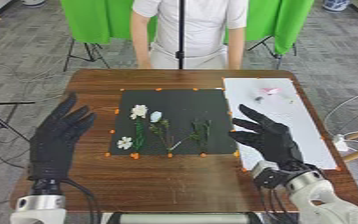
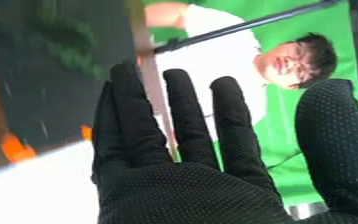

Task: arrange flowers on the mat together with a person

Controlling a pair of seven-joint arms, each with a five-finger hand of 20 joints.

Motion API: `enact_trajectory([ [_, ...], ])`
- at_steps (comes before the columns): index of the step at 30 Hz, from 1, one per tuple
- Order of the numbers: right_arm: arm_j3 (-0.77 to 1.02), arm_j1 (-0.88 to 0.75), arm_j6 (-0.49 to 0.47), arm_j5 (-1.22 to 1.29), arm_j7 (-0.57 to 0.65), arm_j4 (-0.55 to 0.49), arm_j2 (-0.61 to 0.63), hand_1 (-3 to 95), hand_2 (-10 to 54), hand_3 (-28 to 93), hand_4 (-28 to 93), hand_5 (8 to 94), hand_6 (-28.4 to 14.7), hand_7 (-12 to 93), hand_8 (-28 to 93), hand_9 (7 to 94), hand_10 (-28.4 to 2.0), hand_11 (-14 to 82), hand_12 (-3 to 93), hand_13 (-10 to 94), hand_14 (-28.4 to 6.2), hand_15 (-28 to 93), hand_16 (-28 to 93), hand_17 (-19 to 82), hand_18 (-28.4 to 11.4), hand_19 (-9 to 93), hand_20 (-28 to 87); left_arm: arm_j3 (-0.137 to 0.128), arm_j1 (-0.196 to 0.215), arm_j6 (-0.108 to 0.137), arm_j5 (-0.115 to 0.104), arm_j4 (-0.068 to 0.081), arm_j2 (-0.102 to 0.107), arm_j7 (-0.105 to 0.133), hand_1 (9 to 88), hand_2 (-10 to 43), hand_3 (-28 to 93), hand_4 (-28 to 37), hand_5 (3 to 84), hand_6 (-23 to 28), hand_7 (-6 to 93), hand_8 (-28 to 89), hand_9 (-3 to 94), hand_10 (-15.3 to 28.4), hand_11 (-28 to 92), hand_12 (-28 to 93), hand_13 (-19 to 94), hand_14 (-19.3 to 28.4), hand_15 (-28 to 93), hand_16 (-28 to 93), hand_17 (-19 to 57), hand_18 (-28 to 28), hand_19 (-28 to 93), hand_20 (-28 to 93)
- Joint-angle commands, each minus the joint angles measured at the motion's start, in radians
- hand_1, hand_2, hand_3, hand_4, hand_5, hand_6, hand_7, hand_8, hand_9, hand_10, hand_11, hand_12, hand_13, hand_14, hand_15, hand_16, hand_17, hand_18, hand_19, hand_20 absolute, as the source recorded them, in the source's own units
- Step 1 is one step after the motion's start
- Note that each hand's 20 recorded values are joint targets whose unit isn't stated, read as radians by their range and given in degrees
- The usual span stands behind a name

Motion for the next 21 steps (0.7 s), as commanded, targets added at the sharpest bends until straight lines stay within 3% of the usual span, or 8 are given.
enact_trajectory([
  [1,0.01,0.001,-0.013,0.073,-0.026,-0.02,-0.024,16.8,8.7,83,-28,40.6,-0.5,10,-12,44.8,-15.1,6.6,11.4,37,-22.3,22,16,3,-19.4,50,16,0.007,0.014,-0.018,-0.002,0.007,-0.011,-0.022,20.4,7.9,78,-28.3,35.1,7.2,9.9,-10,35.4,19.0,19,8,29,26.4,41,-9,-5.7,23.0,57,2],
  [16,0.009,-0.001,-0.018,0.059,-0.02,-0.016,-0.029,15.9,9.2,83,-28,40.2,-0.3,10,-12,44.3,-15.2,6.1,11.4,37,-22.5,21,17,2,-19.4,49,16,0.013,0.012,-0.01,-0.016,0.004,-0.006,-0.026,20.8,8.2,78,-28.3,35.1,7.2,10.1,-10,35.5,19.2,19,8,28,26.8,40,-9,-6.6,21.8,54,2],
  [18,0.005,0.002,-0.012,0.057,-0.019,-0.015,-0.026,15.9,9.2,83,-28,40.3,-0.4,10,-12,44.3,-15.2,6.1,11.4,37,-22.5,21,17,2,-19.4,49,16,0.012,0.008,-0.009,-0.015,0.004,-0.008,-0.036,20.8,8.3,78,-28.3,35.1,7.2,10.2,-10,35.5,19.3,20,8,28,26.9,41,-9,-6.6,21.9,54,2],
  [21,0.004,0.004,-0.014,0.056,-0.016,-0.014,-0.026,15.9,9.2,83,-28,40.3,-0.3,10,-12,44.4,-15.3,6.2,11.5,37,-22.5,21,17,2,-19.5,48,16,0.017,0.008,-0.002,-0.023,0.003,-0.003,-0.025,21.0,8.5,78,-28.3,35.1,7.3,10.2,-10,35.8,19.6,20,8,28,27.6,45,-9,-6.0,23.4,58,4],
])
